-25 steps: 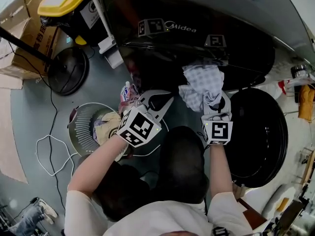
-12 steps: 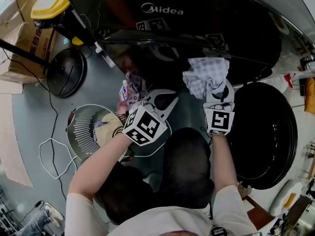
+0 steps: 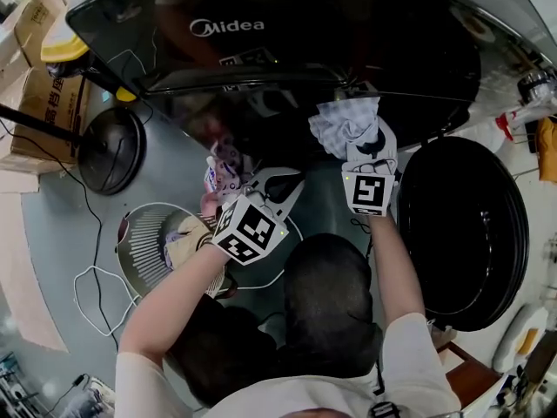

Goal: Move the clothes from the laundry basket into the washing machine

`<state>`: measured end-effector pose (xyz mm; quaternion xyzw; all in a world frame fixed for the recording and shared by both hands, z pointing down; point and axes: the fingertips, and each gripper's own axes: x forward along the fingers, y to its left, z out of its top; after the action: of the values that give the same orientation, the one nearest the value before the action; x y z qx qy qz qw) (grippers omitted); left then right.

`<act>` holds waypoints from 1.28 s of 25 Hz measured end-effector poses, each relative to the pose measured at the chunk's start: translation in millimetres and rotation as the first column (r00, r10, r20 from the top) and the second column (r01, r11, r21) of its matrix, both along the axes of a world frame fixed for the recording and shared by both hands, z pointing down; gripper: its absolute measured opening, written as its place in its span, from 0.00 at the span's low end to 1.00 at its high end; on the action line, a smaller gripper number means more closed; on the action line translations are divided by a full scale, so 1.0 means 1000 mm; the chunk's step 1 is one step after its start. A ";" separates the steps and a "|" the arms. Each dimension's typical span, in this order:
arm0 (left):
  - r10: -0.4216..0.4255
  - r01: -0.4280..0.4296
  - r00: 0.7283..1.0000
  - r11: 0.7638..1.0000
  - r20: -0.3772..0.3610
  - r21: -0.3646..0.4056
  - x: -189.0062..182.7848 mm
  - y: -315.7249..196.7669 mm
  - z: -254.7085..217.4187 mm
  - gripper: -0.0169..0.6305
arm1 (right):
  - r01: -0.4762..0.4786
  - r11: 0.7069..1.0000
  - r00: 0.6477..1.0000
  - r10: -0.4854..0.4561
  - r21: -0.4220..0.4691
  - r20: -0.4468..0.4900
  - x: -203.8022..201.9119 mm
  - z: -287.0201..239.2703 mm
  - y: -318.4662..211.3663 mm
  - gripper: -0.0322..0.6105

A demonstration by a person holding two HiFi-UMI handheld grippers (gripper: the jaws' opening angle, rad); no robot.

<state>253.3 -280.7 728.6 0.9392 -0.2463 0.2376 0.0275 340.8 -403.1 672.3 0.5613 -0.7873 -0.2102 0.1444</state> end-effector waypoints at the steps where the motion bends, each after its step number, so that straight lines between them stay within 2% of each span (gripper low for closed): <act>1: 0.014 -0.014 1.000 1.000 0.014 0.019 0.001 0.001 -0.001 0.04 | -0.015 1.000 1.000 0.015 0.022 0.005 0.002 -0.002 -0.004 0.23; 3: 0.017 -0.017 1.000 0.999 0.004 0.029 0.003 0.003 -0.003 0.04 | -0.059 0.996 0.998 0.058 0.061 0.010 0.007 -0.004 -0.012 0.24; 5: 0.000 0.000 1.000 1.000 -0.015 0.003 0.002 0.004 0.001 0.04 | -0.095 0.990 0.995 0.095 0.101 0.002 0.010 -0.004 -0.020 0.24; 7: 0.003 -0.003 1.000 1.000 0.018 0.003 -0.001 0.005 0.007 0.04 | -0.129 0.982 0.991 0.133 0.137 -0.017 0.013 -0.001 -0.031 0.24; 9: 0.016 -0.018 0.998 0.999 0.053 0.037 -0.002 0.007 0.006 0.04 | -0.168 0.973 0.984 0.175 0.159 -0.031 0.017 0.005 -0.038 0.24; 13: -0.009 0.008 1.000 1.000 0.026 0.021 -0.002 0.009 0.010 0.04 | -0.200 0.961 0.974 0.216 0.192 -0.069 0.018 0.018 -0.043 0.24; 15: 0.005 -0.006 0.997 1.000 0.071 0.020 -0.004 0.012 0.021 0.04 | -0.189 0.973 0.976 0.200 0.131 -0.083 0.013 0.029 -0.058 0.25; 16: 0.016 -0.018 0.995 0.999 0.096 0.029 -0.005 0.012 0.025 0.04 | -0.177 0.983 0.980 0.181 0.054 -0.087 0.009 0.040 -0.069 0.39; 17: 0.022 -0.026 0.994 0.999 0.107 0.036 -0.006 0.013 0.025 0.04 | -0.165 0.986 0.983 0.162 -0.028 -0.090 0.005 0.052 -0.078 0.72; 18: 0.022 -0.026 0.995 0.999 0.102 0.036 -0.005 0.013 0.024 0.04 | -0.155 0.984 0.985 0.146 -0.086 -0.096 0.000 0.062 -0.081 0.79; 21: 0.014 -0.015 0.998 1.000 0.066 0.016 -0.002 0.014 0.020 0.04 | -0.118 0.987 0.986 0.104 -0.106 -0.133 -0.010 0.073 -0.069 0.79; 24: 0.034 -0.037 0.995 0.999 0.098 0.029 -0.002 0.016 0.024 0.04 | -0.096 0.989 0.987 0.080 -0.115 -0.136 -0.011 0.080 -0.057 0.79; 27: 0.050 -0.054 0.993 0.998 0.109 0.038 -0.002 0.016 0.023 0.04 | -0.100 0.986 0.985 0.079 -0.132 -0.152 -0.005 0.089 -0.051 0.79; 32: 0.026 -0.027 0.997 0.999 0.067 0.018 -0.003 0.011 0.020 0.04 | -0.105 0.984 0.987 0.085 -0.144 -0.138 0.001 0.089 -0.046 0.79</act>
<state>249.9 -270.2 748.2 0.9342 -0.2369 0.2666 0.0073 341.9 -449.2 761.4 0.5708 -0.7621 -0.1793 0.2476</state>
